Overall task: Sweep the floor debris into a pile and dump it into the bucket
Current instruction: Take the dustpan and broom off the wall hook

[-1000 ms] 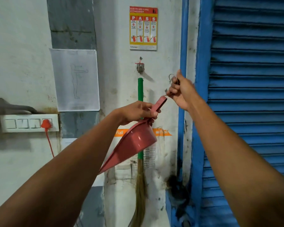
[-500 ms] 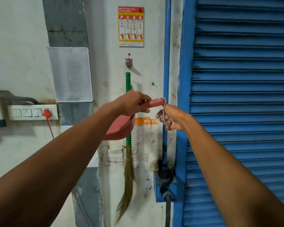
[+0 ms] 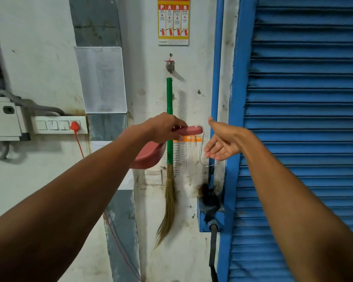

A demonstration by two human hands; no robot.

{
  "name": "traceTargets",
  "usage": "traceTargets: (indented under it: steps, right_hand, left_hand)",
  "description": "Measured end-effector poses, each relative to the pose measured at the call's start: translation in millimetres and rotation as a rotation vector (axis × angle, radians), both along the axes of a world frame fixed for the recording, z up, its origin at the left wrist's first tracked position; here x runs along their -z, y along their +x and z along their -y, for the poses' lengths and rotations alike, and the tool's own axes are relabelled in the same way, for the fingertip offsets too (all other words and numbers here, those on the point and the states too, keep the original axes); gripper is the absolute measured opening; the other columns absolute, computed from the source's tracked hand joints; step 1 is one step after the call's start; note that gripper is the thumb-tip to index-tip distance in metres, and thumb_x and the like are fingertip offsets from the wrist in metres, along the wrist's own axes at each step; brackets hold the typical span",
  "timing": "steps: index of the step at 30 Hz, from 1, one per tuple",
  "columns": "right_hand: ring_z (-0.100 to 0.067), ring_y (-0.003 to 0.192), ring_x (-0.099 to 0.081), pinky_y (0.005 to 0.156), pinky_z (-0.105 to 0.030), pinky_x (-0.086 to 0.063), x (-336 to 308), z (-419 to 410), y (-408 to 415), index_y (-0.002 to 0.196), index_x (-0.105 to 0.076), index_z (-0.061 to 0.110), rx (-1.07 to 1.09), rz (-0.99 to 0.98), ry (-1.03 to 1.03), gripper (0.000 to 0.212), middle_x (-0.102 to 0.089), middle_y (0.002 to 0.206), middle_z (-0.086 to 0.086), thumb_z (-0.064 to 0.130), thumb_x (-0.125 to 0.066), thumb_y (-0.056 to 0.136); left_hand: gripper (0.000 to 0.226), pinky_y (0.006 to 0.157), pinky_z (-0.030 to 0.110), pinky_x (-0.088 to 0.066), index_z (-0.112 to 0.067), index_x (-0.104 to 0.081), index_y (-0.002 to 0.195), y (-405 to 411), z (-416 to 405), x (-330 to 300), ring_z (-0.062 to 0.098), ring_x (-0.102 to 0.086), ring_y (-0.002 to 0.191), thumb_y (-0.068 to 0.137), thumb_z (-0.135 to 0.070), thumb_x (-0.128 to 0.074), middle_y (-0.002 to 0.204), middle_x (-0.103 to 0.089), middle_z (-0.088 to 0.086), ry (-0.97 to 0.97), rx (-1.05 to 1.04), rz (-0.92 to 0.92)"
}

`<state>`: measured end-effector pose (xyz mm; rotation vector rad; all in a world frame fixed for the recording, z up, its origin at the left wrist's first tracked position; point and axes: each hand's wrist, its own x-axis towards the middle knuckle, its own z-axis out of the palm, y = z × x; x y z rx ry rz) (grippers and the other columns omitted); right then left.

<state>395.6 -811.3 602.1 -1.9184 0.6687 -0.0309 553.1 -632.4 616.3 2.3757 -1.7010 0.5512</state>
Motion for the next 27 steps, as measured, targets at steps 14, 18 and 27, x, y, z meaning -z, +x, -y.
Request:
traceTargets:
  steps: [14, 18, 27]
  right_hand:
    - [-0.007, 0.053, -0.051, 0.047, -0.019, -0.052, 31.6, -60.6, 78.7, 0.109, -0.066, 0.004, -0.31, 0.212, 0.52, 0.1, -0.067, 0.082, -0.009, 0.094, -0.039, 0.077]
    - [0.0, 0.047, -0.023, 0.038, -0.01, -0.029, 34.0, -72.2, 99.5, 0.1, -0.063, 0.004, -0.334, 0.217, 0.504, 0.084, -0.034, 0.065, 0.004, 0.086, -0.05, 0.08]
    - [-0.002, 0.049, -0.025, 0.042, -0.015, -0.028, 37.9, -78.7, 117.6, 0.127, -0.065, -0.001, -0.309, 0.438, 0.394, 0.082, -0.035, 0.068, 0.003, 0.072, -0.054, 0.091]
  left_hand:
    - [0.026, 0.07, 0.028, -0.041, -0.03, -0.069, 0.122, 23.7, -35.0, 3.5, 0.015, -0.063, 0.093, 0.097, -0.026, -0.068, 0.102, -0.069, -0.007, 0.127, 0.168, 0.377]
    - [0.021, 0.07, 0.03, -0.048, -0.027, -0.07, 0.118, 41.4, -49.9, 8.3, 0.016, -0.064, 0.092, 0.097, -0.024, -0.067, 0.103, -0.069, -0.005, 0.089, 0.151, 0.372]
    - [0.086, 0.112, 0.046, -0.042, -0.018, -0.029, 0.162, 75.1, -83.4, 19.3, 0.027, -0.047, 0.142, 0.092, -0.044, -0.071, 0.164, -0.038, 0.001, -0.188, -0.091, 0.517]
